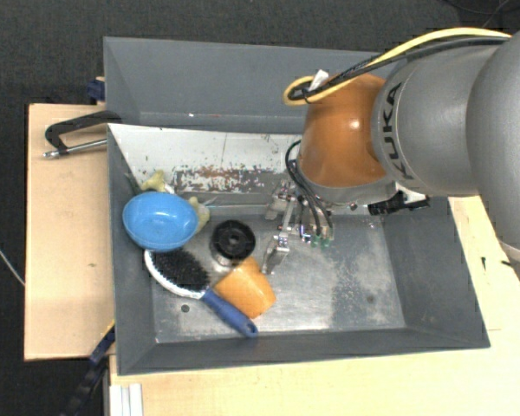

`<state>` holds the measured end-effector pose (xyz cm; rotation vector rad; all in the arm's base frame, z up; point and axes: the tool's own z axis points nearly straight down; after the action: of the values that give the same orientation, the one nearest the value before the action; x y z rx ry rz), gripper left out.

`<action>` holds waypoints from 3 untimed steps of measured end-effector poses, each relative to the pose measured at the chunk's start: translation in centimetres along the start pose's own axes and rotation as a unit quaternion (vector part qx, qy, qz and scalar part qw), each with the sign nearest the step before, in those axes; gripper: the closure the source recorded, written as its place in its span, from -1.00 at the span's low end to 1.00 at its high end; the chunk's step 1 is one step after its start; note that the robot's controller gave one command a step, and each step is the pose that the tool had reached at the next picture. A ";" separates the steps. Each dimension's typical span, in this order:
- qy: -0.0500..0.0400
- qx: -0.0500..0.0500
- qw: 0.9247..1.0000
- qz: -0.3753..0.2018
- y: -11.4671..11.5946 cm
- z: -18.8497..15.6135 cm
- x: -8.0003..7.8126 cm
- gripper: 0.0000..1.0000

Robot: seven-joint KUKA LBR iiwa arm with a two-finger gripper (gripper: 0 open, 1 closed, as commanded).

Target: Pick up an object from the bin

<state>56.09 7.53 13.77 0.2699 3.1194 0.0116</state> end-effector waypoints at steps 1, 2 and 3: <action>0.000 0.003 0.996 -0.084 7.5 6.5 -1.7 -1.00; -0.003 0.002 0.997 -0.083 7.5 6.3 -1.8 1.00; -0.001 0.001 0.993 -0.116 8.0 -9.0 -1.2 1.00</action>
Offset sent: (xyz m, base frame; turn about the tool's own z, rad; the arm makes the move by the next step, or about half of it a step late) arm 0.0267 0.0707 -0.0677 -0.1655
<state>58.57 15.19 22.81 -0.0921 3.1262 0.0056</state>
